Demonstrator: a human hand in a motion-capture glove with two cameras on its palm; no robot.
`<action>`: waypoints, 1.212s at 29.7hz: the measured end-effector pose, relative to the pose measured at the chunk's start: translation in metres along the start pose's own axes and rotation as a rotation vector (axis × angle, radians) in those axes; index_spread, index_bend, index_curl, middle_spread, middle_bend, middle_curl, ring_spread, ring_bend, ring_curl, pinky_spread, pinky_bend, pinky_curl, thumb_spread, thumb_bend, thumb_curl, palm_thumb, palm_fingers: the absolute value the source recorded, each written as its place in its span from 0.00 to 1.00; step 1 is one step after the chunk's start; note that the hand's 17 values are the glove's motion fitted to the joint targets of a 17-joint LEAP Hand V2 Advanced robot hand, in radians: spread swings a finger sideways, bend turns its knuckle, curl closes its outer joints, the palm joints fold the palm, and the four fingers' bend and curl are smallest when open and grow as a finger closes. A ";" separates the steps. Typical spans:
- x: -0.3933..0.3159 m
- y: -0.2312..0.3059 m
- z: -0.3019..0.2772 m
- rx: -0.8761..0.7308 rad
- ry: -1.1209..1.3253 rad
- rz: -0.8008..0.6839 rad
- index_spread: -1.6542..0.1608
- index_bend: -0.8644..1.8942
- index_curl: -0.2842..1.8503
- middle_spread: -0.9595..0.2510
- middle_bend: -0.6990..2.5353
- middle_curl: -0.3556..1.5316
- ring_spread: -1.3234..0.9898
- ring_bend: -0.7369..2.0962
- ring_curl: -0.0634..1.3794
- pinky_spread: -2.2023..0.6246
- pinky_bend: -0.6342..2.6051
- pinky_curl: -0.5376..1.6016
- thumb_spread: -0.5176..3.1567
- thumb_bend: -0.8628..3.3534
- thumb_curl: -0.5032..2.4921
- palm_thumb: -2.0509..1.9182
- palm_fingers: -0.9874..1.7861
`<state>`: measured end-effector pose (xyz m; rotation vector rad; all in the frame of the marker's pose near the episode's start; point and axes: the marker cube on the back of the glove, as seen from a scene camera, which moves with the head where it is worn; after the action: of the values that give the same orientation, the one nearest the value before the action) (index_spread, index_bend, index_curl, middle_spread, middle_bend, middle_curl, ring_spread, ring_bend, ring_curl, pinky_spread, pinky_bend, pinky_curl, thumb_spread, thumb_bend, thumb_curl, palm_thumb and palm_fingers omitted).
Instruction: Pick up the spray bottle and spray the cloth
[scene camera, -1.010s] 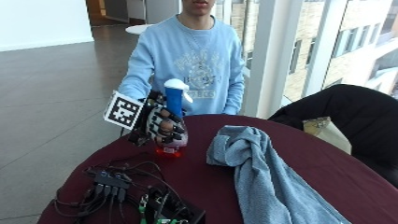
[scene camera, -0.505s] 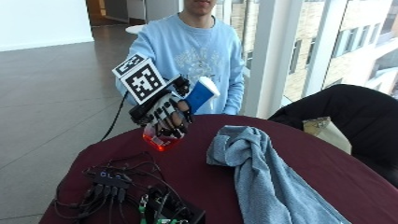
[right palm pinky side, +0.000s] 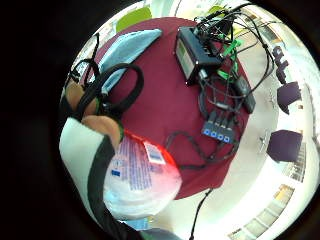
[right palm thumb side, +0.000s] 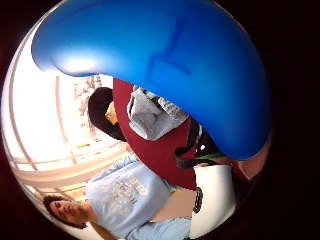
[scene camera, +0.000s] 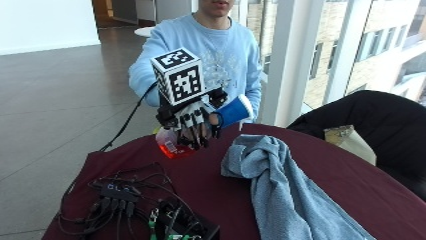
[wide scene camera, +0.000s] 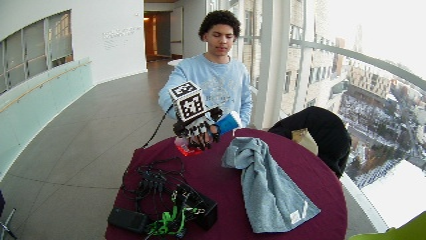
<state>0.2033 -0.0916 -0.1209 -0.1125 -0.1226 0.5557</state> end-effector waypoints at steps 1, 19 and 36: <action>-0.001 -0.002 -0.001 -0.006 0.007 0.006 0.76 0.34 0.21 0.74 0.32 0.42 0.54 0.48 0.32 0.74 0.36 0.44 0.39 0.20 0.33 0.75 0.76; -0.016 -0.012 0.003 -0.060 0.042 -0.009 0.77 0.33 0.21 0.74 0.32 0.43 0.54 0.49 0.33 0.74 0.36 0.44 0.38 0.20 0.35 0.74 0.76; -0.031 -0.007 0.012 -0.042 0.064 -0.043 0.77 0.34 0.21 0.74 0.32 0.43 0.54 0.49 0.32 0.73 0.37 0.44 0.38 0.20 0.35 0.75 0.76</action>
<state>0.1791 -0.1127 -0.1110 -0.1678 -0.0741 0.5060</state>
